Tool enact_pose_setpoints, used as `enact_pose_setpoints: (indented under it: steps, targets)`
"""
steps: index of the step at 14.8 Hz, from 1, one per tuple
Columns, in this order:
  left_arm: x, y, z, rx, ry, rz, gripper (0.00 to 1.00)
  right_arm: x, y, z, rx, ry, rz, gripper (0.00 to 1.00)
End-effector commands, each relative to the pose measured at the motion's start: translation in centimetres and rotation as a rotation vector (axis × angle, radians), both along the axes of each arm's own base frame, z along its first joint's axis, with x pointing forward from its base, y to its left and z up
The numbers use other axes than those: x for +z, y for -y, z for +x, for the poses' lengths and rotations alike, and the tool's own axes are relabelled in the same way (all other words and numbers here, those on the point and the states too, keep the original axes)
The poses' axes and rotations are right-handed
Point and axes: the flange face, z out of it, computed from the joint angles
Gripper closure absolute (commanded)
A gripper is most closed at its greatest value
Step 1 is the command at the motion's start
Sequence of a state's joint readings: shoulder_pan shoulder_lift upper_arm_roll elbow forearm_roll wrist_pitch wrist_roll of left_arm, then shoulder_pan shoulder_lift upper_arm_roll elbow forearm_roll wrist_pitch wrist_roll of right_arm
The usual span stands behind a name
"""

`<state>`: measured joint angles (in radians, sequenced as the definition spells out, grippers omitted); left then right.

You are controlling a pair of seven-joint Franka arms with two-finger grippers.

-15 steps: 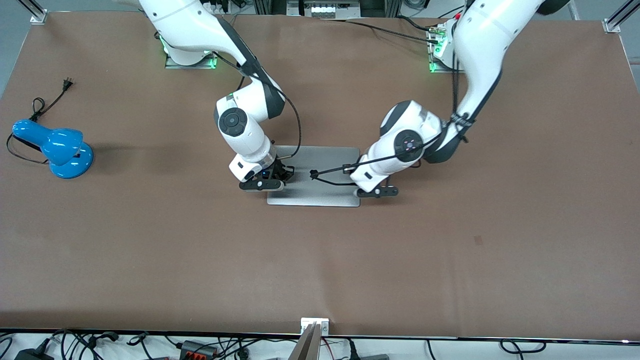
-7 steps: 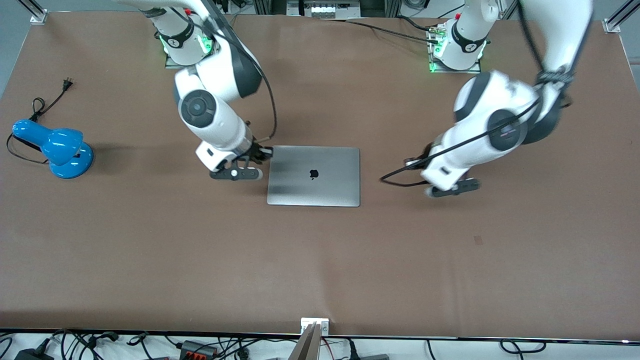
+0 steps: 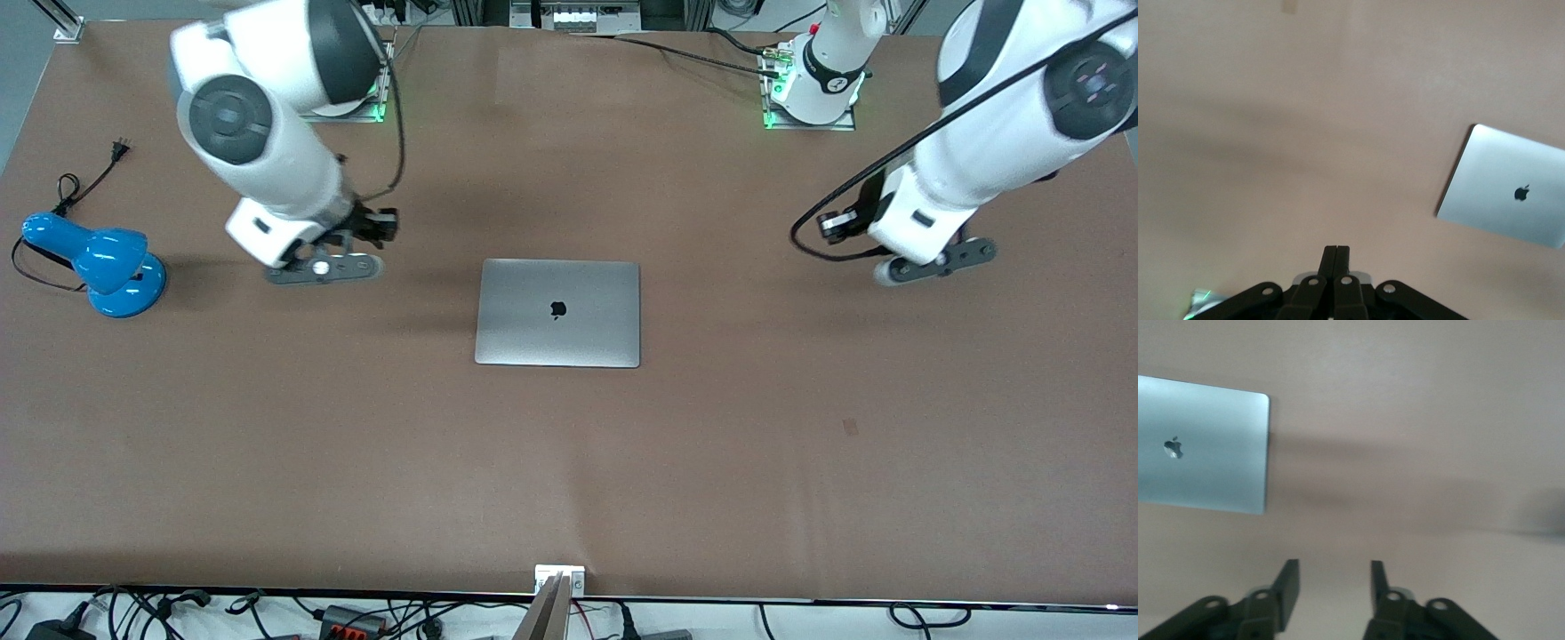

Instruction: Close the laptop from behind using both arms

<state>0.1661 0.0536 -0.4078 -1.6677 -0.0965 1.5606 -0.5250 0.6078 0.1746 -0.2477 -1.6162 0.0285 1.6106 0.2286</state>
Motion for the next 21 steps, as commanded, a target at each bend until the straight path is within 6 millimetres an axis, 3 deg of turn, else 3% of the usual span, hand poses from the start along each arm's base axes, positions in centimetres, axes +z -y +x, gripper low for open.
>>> enact_pose_setpoints:
  steps: [1, 5, 7, 8, 10, 11, 12, 13, 15, 17, 19, 21]
  targets:
    - [4.0, -0.3, -0.5, -0.026, -0.006, 0.025, 0.98, 4.4, 4.4, -0.4, 0.003, -0.022, 0.000, 0.00]
    - [4.4, -0.5, -0.7, -0.024, -0.014, 0.027, 0.97, 9.3, 9.7, 0.6, -0.037, 0.068, 0.028, 0.00]
    - [4.1, -0.6, -0.9, -0.025, -0.024, 0.031, 0.97, 11.5, 10.8, 1.1, -0.008, 0.106, 0.032, 0.00]
    - [4.2, -0.8, -0.8, -0.029, -0.021, 0.029, 0.96, 11.8, 12.6, 0.9, -0.008, 0.081, 0.033, 0.00]
    - [4.3, -1.5, -0.7, -0.053, -0.014, 0.025, 0.74, 12.4, 13.8, 0.6, -0.013, 0.036, 0.023, 0.00]
    - [4.1, -4.0, -0.2, -0.022, -0.012, 0.022, 0.51, 13.1, 15.3, 0.8, -0.043, 0.046, 0.031, 0.00]
    - [3.6, -5.5, 0.5, -0.012, 0.006, 0.010, 0.08, 13.7, 16.3, 1.0, -0.060, 0.066, 0.036, 0.00]
    - [2.9, -5.6, 0.8, -0.021, 0.034, 0.006, 0.00, 14.2, 17.0, 1.1, -0.063, 0.079, 0.045, 0.00]
    - [3.6, -5.5, 0.1, -0.047, 0.083, 0.015, 0.00, 14.2, 16.9, 0.9, -0.060, 0.070, 0.035, 0.00]
    - [3.6, -5.4, -0.1, -0.056, 0.084, 0.015, 0.00, 13.4, 18.3, 0.8, -0.087, 0.055, 0.042, 0.00]
    - [3.8, -6.5, -0.2, -0.060, 0.086, 0.018, 0.00, 12.5, 19.3, 1.2, -0.101, 0.079, 0.052, 0.00]
    - [3.4, -7.7, -1.3, -0.138, 0.071, 0.018, 0.00, 11.2, 19.8, 0.0, -0.107, 0.120, 0.055, 0.00]
